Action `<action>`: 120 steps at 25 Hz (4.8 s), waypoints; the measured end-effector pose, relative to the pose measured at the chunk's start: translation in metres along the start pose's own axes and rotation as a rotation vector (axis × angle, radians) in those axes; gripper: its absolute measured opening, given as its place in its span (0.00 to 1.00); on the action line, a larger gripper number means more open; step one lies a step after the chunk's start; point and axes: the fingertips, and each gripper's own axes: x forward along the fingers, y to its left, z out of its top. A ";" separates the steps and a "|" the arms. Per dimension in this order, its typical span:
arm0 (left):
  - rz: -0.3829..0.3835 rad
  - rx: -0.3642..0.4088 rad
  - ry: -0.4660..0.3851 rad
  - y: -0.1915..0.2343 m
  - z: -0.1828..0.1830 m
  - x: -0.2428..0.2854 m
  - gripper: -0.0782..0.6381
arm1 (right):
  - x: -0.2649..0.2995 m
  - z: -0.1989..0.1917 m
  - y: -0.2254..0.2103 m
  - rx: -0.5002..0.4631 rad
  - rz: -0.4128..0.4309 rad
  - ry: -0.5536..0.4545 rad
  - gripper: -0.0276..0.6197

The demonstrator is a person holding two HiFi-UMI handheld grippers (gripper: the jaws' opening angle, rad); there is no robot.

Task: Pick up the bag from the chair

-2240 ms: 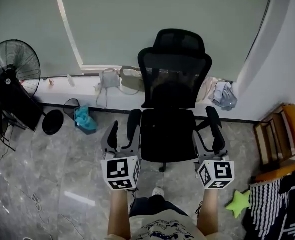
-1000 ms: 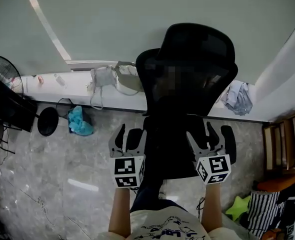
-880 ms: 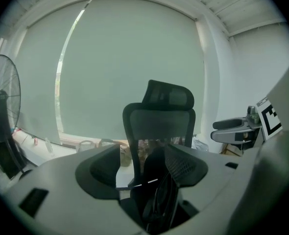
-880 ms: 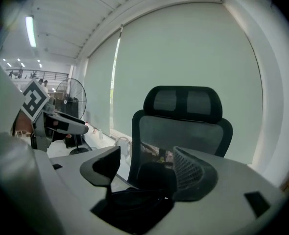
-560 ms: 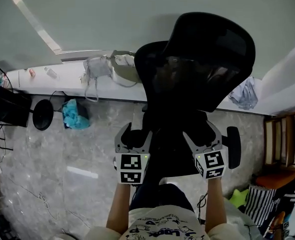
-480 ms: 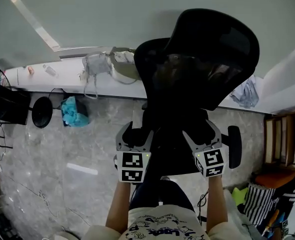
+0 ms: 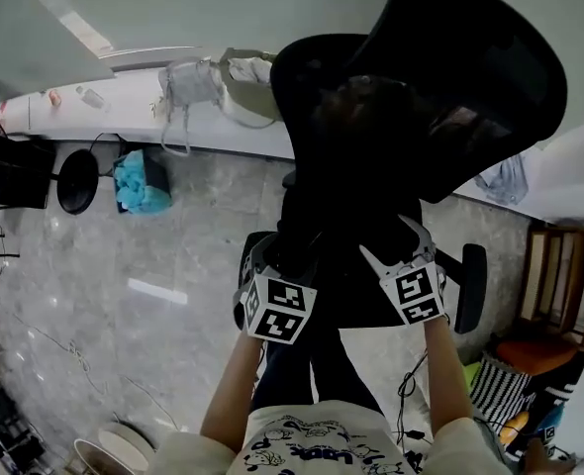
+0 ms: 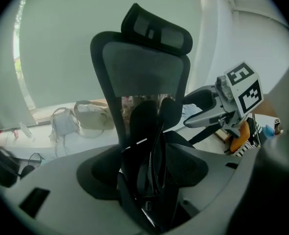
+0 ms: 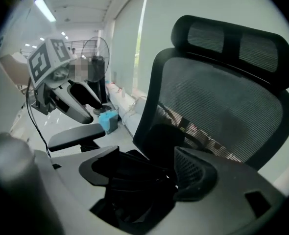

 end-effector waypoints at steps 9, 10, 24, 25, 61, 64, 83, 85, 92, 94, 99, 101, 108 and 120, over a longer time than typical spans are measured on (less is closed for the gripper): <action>-0.042 0.024 0.134 -0.017 -0.043 0.063 0.51 | 0.070 -0.042 0.007 -0.289 0.127 0.135 0.62; -0.047 0.028 0.148 -0.019 -0.048 0.069 0.51 | 0.076 -0.047 0.007 -0.319 0.139 0.148 0.62; -0.050 0.027 0.339 -0.031 -0.089 0.126 0.52 | 0.135 -0.092 0.003 -0.686 0.286 0.279 0.61; -0.046 0.021 0.340 -0.031 -0.091 0.127 0.52 | 0.138 -0.093 0.002 -0.710 0.296 0.285 0.60; -0.059 0.035 0.320 -0.031 -0.107 0.128 0.16 | 0.145 -0.122 0.008 -0.932 0.347 0.375 0.14; -0.071 0.055 0.321 -0.034 -0.102 0.119 0.16 | 0.129 -0.122 0.010 -0.885 0.355 0.387 0.13; -0.088 0.243 0.210 -0.079 -0.021 0.012 0.16 | -0.021 -0.058 -0.001 -0.733 0.193 0.345 0.13; -0.078 0.271 0.194 -0.083 -0.007 -0.003 0.16 | -0.041 -0.048 -0.002 -0.717 0.175 0.338 0.13; -0.059 0.418 0.171 -0.095 0.036 -0.059 0.16 | -0.104 -0.014 0.001 -0.631 0.117 0.303 0.13; -0.047 0.455 0.153 -0.097 0.048 -0.077 0.16 | -0.122 -0.002 0.003 -0.619 0.100 0.285 0.13; -0.026 0.499 0.117 -0.104 0.068 -0.121 0.16 | -0.163 0.026 0.013 -0.596 0.069 0.230 0.13; -0.013 0.516 0.107 -0.106 0.074 -0.137 0.16 | -0.176 0.037 0.016 -0.586 0.056 0.211 0.13; 0.027 0.546 0.080 -0.107 0.084 -0.185 0.16 | -0.212 0.067 0.035 -0.618 0.030 0.173 0.13; 0.093 0.579 0.074 -0.116 0.079 -0.242 0.16 | -0.258 0.087 0.071 -0.621 0.034 0.104 0.13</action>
